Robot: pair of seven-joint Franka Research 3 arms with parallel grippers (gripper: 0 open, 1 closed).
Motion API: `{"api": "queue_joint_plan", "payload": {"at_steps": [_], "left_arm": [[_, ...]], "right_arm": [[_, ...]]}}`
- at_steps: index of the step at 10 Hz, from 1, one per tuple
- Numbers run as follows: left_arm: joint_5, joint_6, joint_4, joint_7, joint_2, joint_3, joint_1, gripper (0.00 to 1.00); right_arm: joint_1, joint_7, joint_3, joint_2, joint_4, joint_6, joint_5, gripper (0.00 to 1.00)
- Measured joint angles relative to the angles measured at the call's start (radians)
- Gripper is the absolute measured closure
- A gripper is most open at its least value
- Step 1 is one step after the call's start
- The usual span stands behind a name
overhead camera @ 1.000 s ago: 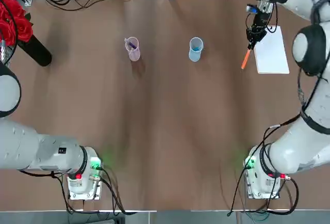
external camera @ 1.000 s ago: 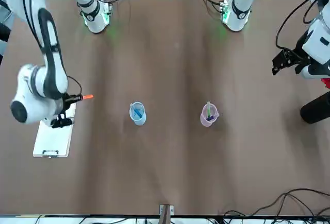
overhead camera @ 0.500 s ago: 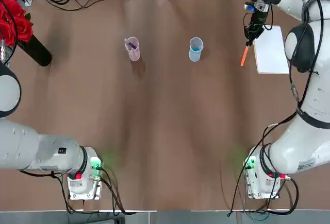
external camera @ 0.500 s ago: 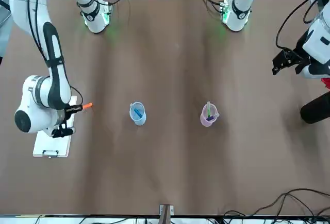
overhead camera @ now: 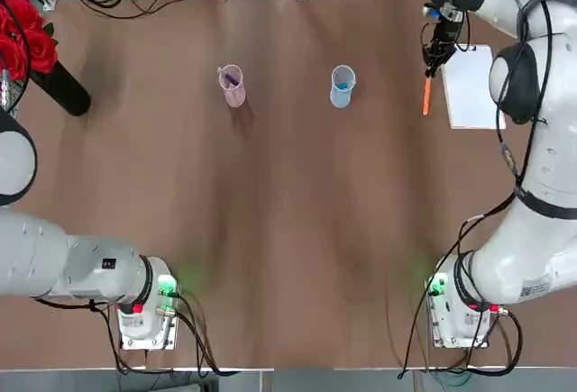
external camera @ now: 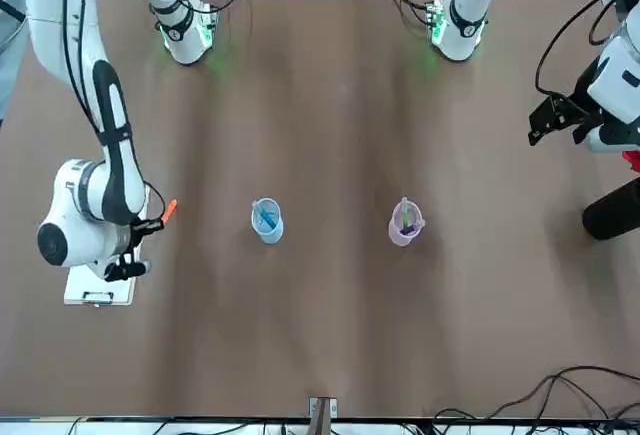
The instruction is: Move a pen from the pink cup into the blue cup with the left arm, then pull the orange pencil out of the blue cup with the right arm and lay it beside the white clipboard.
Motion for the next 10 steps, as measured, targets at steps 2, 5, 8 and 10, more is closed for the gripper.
{"api": "queue_joint_plan", "payload": {"at_steps": [2, 5, 8, 10], "left_arm": [[0.000, 0.000, 0.000, 0.000, 0.000, 0.000, 0.000, 0.00], [0.000, 0.000, 0.000, 0.000, 0.000, 0.000, 0.000, 0.00], [0.000, 0.000, 0.000, 0.000, 0.000, -0.001, 0.000, 0.00], [0.000, 0.000, 0.000, 0.000, 0.000, -0.001, 0.000, 0.00]], "right_arm": [[0.000, -0.003, 0.000, 0.024, 0.040, 0.024, 0.007, 0.83], [-0.003, -0.025, -0.002, 0.076, 0.075, 0.130, 0.068, 0.83], [-0.010, -0.078, -0.003, 0.153, 0.107, 0.223, 0.126, 0.83], [-0.015, -0.089, -0.005, 0.161, 0.114, 0.226, 0.126, 0.83]]}}
